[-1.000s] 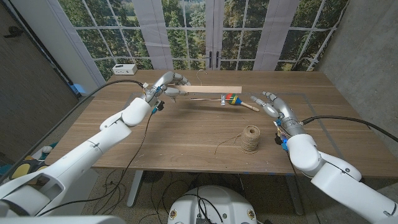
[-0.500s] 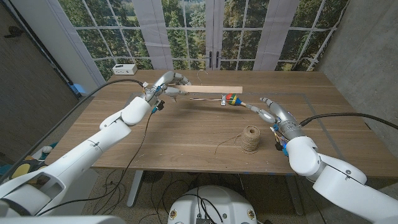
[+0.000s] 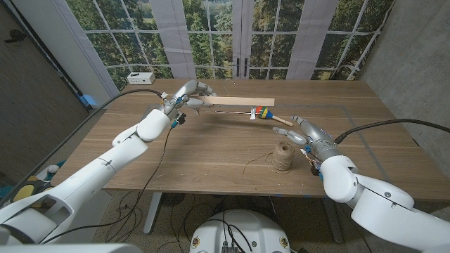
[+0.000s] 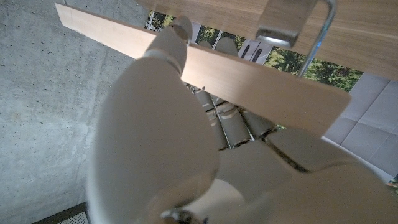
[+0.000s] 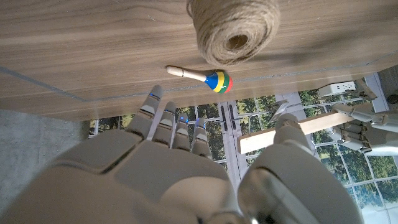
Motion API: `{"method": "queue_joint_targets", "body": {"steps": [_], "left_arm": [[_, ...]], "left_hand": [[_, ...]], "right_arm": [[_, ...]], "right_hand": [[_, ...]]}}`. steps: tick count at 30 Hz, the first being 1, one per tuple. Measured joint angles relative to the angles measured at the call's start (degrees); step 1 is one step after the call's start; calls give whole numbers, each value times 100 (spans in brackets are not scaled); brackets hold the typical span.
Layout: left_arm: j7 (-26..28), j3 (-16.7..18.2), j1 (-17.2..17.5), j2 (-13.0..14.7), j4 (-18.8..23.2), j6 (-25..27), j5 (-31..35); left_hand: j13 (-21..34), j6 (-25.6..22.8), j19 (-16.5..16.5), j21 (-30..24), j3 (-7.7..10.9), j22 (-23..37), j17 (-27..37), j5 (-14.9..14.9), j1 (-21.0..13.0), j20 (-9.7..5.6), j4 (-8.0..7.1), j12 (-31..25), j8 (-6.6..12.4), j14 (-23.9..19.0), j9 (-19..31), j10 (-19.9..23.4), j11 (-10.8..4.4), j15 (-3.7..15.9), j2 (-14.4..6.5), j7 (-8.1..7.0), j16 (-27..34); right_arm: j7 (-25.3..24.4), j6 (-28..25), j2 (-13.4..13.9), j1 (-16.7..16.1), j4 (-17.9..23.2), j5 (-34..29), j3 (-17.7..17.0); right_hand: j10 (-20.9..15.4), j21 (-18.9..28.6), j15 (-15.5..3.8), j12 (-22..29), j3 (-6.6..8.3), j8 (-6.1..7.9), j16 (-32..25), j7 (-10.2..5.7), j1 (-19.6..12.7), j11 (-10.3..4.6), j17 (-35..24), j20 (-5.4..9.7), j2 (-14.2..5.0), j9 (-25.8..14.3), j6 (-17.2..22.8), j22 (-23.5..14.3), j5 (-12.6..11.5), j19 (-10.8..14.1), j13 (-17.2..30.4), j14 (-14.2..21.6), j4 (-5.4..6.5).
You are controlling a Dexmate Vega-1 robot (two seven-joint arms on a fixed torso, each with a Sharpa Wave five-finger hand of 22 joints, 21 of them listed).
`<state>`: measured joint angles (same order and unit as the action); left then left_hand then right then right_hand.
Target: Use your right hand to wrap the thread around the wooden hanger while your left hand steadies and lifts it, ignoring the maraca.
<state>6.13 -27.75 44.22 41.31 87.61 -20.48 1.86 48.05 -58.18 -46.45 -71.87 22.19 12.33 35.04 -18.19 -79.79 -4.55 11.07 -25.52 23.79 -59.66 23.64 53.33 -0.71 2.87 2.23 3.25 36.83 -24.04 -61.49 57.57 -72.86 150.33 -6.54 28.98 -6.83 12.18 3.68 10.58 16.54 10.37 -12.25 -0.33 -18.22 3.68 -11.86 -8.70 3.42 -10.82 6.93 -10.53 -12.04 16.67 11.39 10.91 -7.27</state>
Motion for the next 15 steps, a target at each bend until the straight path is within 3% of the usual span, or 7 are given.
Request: {"method": "queue_joint_targets", "body": {"steps": [2,5,6,9,10,15], "left_arm": [[0,6,11,4,11,-7,0],[0,12,22,9,21,-7,0],[1,15,27,11,25,-17,2],[1,26,47,17,44,-17,2],[10,28,51,19,48,-29,8],[19,43,78,26,70,-38,13]], "left_hand": [[13,0,0,0,0,16,0,0,0,0,0,0,0,0,0,0,0,0,0,0,0],[13,0,0,0,0,17,0,0,0,0,0,0,0,0,0,0,0,0,0,0,0],[13,0,0,0,14,17,0,0,0,0,14,0,1,0,0,0,0,0,0,0,0],[37,-1,0,0,23,18,0,1,0,0,23,0,14,0,0,0,0,0,0,0,0],[39,-1,0,0,23,18,0,1,0,0,23,0,31,0,0,0,0,0,0,0,0],[39,-1,0,0,38,19,0,1,0,0,38,44,33,0,0,0,0,0,0,0,0]], "right_arm": [[46,-287,44,170,85,-18,196],[86,-592,44,170,85,-21,196],[101,-719,103,467,221,-21,521],[155,-1108,103,467,221,-16,521],[172,-1180,178,857,368,-13,935],[440,-1500,249,1134,474,-105,1244]], "right_hand": [[0,0,-1,0,-2,0,0,0,-2,0,0,2,-2,0,0,0,-10,2,21,1,-21],[0,0,-33,0,12,0,0,-21,-67,0,0,42,3,0,-21,0,-10,42,22,33,-36],[0,0,-33,0,2,0,0,-22,-70,0,0,42,5,0,-22,0,-34,42,22,33,-46],[-23,0,-53,14,15,0,0,-30,-159,-22,10,71,51,1,-30,0,-50,98,22,54,-80],[-23,15,-65,24,3,0,0,-30,-165,-22,15,73,57,0,-30,0,-50,140,22,66,-92],[-54,73,-124,45,-14,24,0,-108,-368,-52,16,-42,125,1,-108,0,-144,316,21,126,-143]]}}
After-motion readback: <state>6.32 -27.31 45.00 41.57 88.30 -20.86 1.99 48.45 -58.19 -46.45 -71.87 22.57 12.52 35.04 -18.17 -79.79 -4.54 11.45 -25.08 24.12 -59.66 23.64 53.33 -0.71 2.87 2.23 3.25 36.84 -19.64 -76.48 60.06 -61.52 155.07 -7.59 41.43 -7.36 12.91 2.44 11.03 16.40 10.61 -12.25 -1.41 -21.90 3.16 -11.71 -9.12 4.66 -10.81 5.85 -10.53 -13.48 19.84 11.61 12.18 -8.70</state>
